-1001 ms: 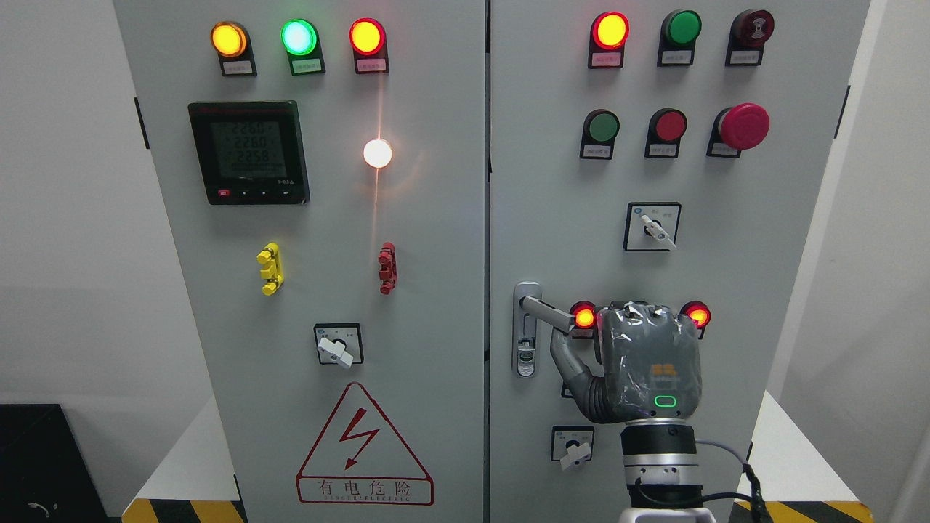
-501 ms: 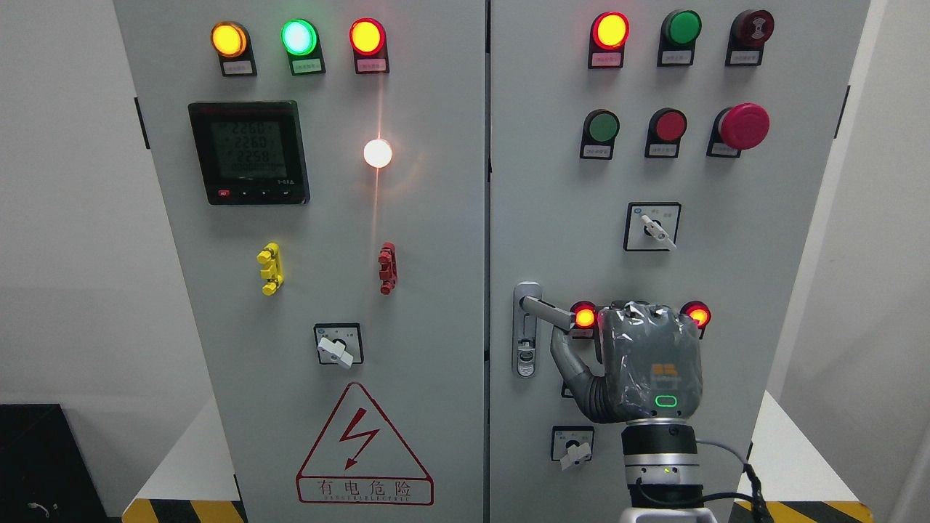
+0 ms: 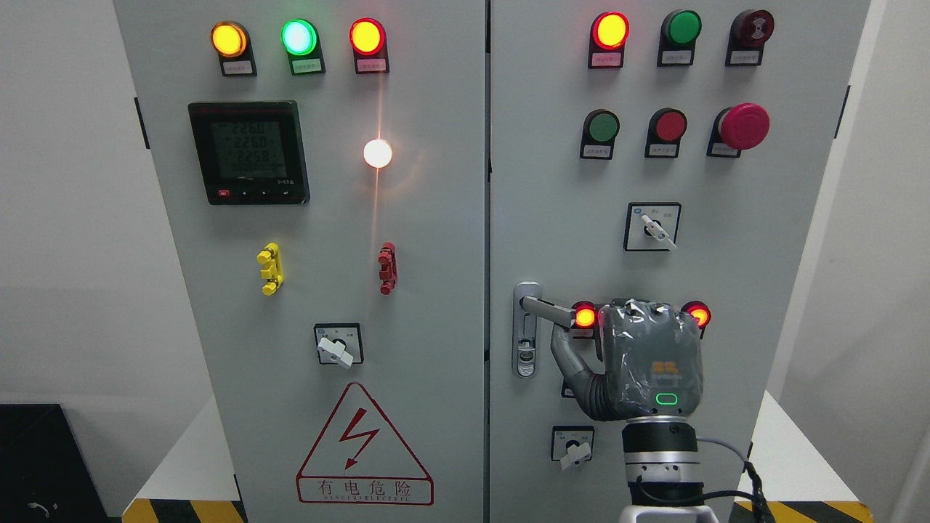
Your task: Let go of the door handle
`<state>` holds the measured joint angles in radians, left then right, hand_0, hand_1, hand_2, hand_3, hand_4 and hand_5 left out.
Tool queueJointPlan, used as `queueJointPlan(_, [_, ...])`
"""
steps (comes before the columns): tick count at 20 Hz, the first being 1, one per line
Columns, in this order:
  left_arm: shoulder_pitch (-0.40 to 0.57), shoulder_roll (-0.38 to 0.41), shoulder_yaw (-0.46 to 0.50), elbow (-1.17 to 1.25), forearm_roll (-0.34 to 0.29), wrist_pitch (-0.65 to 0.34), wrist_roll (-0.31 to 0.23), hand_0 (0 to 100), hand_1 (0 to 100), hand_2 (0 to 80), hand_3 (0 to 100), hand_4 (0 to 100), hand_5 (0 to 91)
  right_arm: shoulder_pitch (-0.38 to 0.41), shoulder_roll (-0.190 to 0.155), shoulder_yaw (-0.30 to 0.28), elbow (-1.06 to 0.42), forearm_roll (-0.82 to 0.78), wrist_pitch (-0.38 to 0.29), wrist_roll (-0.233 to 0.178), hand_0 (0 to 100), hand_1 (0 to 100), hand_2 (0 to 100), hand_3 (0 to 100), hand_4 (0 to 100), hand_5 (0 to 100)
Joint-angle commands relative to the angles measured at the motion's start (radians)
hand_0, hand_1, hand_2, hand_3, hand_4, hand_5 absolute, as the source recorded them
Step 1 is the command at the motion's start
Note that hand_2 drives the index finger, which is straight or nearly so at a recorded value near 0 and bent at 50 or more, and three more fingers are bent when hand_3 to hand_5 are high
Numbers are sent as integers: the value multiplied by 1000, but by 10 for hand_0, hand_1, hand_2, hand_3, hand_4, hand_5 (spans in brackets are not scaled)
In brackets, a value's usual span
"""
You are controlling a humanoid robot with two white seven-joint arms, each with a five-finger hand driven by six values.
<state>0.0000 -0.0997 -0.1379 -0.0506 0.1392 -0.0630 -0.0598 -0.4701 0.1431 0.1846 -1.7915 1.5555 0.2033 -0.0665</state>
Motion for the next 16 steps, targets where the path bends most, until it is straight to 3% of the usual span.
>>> queueJointPlan(1, [20, 0, 0, 0, -1, 0, 0, 120, 556, 0, 0, 0, 0, -2, 0, -1, 0, 0, -1, 2, 511, 292, 986, 1000, 1000, 1000])
queueJointPlan(16, [20, 0, 1, 0, 0, 0, 0, 120, 556, 0, 0, 0, 0, 7, 1, -1, -16, 0, -1, 1, 518, 282, 986, 1000, 1000, 1000])
